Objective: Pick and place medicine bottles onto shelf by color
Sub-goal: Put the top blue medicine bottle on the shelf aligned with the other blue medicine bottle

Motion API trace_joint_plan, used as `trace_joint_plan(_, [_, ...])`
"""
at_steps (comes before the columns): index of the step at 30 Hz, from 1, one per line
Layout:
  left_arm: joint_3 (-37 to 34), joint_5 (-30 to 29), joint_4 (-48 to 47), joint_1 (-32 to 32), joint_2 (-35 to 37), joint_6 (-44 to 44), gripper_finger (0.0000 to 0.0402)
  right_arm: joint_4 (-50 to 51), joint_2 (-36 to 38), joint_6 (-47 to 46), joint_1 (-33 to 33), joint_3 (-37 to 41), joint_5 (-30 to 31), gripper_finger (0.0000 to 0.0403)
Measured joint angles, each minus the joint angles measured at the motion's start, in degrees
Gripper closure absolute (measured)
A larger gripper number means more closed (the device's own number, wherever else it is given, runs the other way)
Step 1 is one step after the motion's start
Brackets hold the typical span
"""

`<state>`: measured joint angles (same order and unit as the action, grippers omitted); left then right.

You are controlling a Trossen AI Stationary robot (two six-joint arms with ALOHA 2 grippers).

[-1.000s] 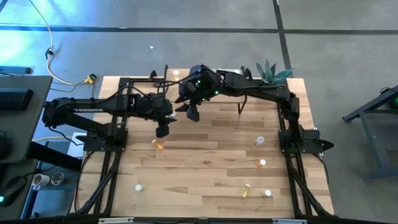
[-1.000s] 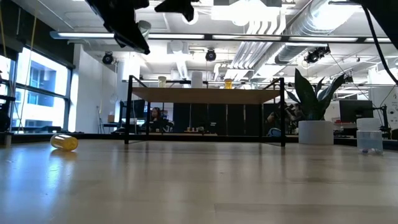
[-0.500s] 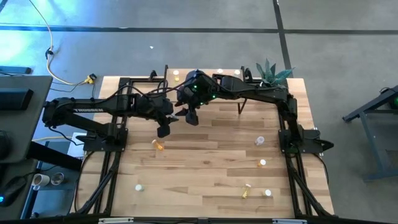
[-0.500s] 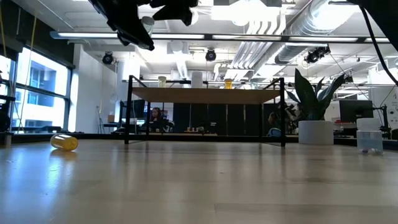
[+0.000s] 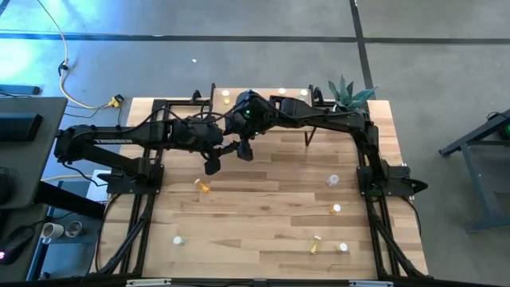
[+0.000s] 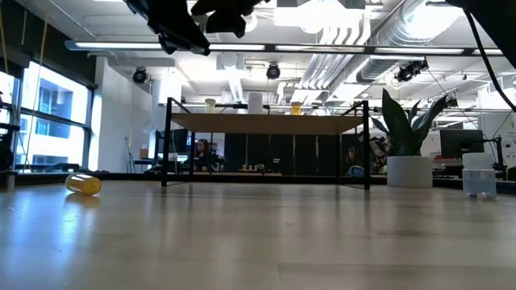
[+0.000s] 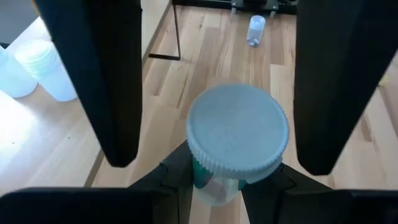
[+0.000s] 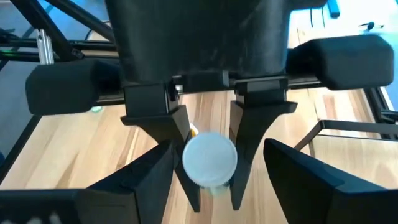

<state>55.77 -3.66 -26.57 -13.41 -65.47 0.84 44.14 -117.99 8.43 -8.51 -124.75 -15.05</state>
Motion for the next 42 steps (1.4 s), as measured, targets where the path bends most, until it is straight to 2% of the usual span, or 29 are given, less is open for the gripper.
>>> trace_joint_plan(4, [0.0, -0.07, 0.02, 0.0, 0.0, 0.58, 0.0305, 0.37, 0.0, 0.66, 0.0, 0.0, -0.04, 0.0174])
trace_joint_plan(13, [0.0, -0.44, 0.02, 0.0, 0.0, 1.51, 0.0305, 0.77, 0.0, 1.04, 0.0, 0.0, -0.11, 0.0239])
trace_joint_plan(23, [0.0, -0.44, 0.09, -0.01, 0.0, 1.99, 0.0305, 0.84, 0.0, 0.65, 0.0, 0.0, -0.15, 0.0292])
trace_joint_plan(36, [-0.02, -0.44, 0.09, -0.02, 0.0, 1.99, 0.0301, 1.03, 0.0, 0.59, 0.0, 0.0, 0.5, 0.0295])
trace_joint_plan(42, [-0.02, -0.43, 0.2, -0.02, 0.0, 2.14, 0.0263, 1.65, 0.28, -1.3, -0.22, 0.0, 1.4, 0.0295])
